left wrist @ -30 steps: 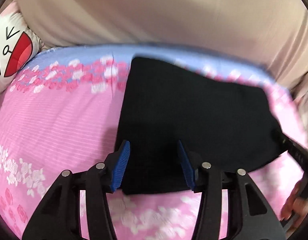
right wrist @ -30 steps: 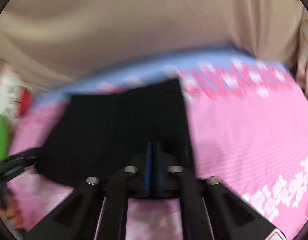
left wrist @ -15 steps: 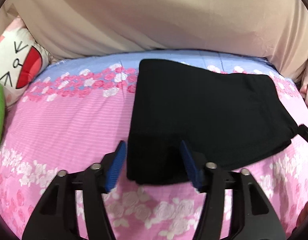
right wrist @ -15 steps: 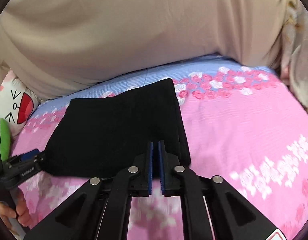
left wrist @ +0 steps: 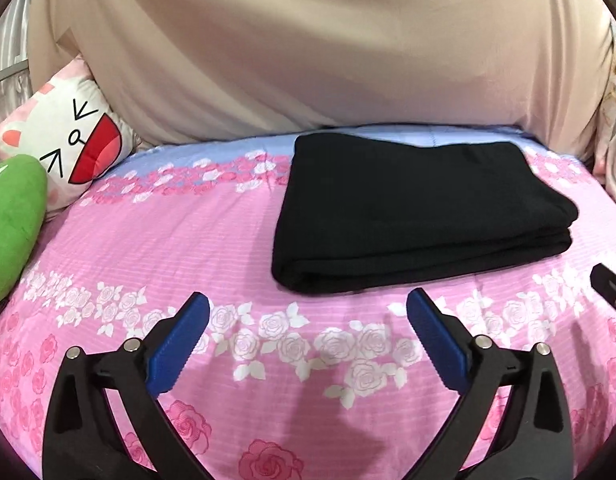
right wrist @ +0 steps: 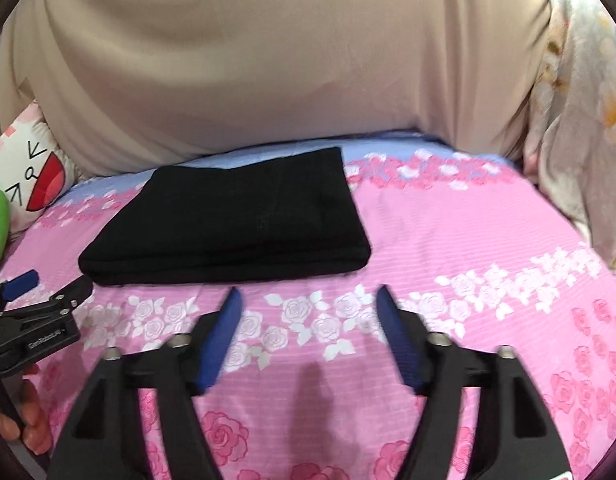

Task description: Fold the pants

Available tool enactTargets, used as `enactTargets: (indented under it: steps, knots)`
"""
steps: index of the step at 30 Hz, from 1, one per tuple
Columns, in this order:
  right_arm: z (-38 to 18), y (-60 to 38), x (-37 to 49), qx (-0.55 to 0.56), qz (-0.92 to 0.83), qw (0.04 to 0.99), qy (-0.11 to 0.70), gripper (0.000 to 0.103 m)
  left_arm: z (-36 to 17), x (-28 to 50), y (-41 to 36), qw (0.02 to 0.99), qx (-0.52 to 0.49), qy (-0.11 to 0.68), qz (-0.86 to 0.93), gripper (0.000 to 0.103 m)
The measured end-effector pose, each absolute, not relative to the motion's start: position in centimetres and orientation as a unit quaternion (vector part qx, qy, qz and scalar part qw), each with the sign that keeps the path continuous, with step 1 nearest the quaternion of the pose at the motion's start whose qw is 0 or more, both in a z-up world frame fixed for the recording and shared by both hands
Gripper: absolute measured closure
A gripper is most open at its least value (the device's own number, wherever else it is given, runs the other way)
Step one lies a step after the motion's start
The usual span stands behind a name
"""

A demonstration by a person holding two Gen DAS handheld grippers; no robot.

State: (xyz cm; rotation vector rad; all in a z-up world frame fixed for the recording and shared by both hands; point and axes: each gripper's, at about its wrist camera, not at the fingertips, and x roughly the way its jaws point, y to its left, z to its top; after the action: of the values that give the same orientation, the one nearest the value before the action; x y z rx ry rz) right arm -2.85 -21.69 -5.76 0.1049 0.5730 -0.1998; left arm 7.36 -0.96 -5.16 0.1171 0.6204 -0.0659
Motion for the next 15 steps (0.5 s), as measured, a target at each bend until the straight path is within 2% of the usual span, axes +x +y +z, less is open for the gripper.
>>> enactTargets:
  steps: [6,15]
  knots:
    - [-6.09,-22.05,-2.50,0.056,-0.114,0.947,0.297,0.032,-5.23,7.53,-0.62,0.949,0.045,0.308,-0.039,0.006]
    - [-5.96,-22.09,-2.92,0.056,-0.121,0.948,0.289,0.024,-5.11,7.23,-0.75,0.952,0.048,0.300,-0.040,0.006]
